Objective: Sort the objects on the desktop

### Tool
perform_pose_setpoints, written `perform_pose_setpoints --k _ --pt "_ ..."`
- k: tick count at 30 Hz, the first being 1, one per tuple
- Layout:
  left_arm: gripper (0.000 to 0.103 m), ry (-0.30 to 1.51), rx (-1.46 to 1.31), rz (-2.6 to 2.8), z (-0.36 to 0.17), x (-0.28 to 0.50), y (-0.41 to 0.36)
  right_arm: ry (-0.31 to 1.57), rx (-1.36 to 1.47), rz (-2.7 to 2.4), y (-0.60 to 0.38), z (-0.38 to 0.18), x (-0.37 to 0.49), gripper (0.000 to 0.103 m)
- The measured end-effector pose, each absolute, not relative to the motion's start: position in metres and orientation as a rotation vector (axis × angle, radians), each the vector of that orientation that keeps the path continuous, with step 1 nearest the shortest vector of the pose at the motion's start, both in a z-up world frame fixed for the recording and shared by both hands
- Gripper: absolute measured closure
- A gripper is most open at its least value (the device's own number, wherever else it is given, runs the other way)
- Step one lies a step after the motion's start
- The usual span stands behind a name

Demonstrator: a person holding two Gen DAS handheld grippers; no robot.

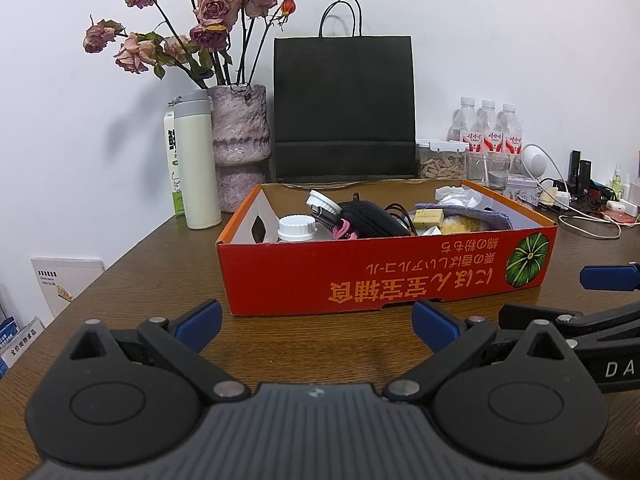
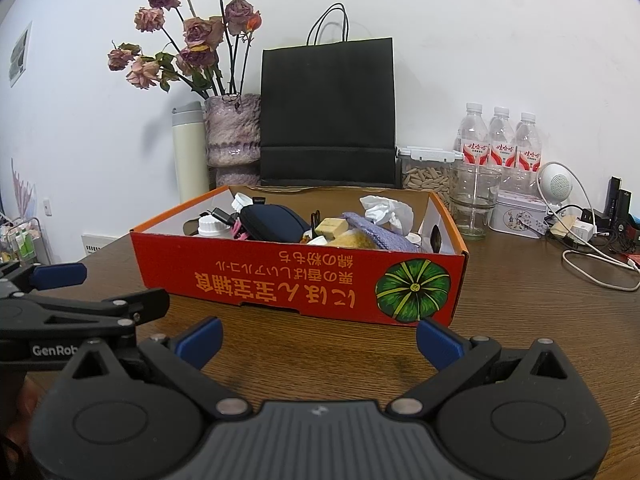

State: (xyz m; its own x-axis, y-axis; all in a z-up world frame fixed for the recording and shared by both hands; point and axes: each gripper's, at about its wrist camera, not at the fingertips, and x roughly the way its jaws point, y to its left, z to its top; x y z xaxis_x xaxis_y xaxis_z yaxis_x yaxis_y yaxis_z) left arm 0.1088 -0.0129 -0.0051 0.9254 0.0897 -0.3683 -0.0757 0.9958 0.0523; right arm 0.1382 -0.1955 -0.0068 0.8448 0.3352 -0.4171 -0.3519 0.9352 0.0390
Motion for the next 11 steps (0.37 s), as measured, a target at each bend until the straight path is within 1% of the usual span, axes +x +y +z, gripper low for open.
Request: perform_pose_setpoints --k 11 --pt "0.000 0.380 0.039 0.087 -0.0052 0.1100 -0.0138 0.433 -0.041 0.361 -0.1953 -0.0065 0.1376 0.000"
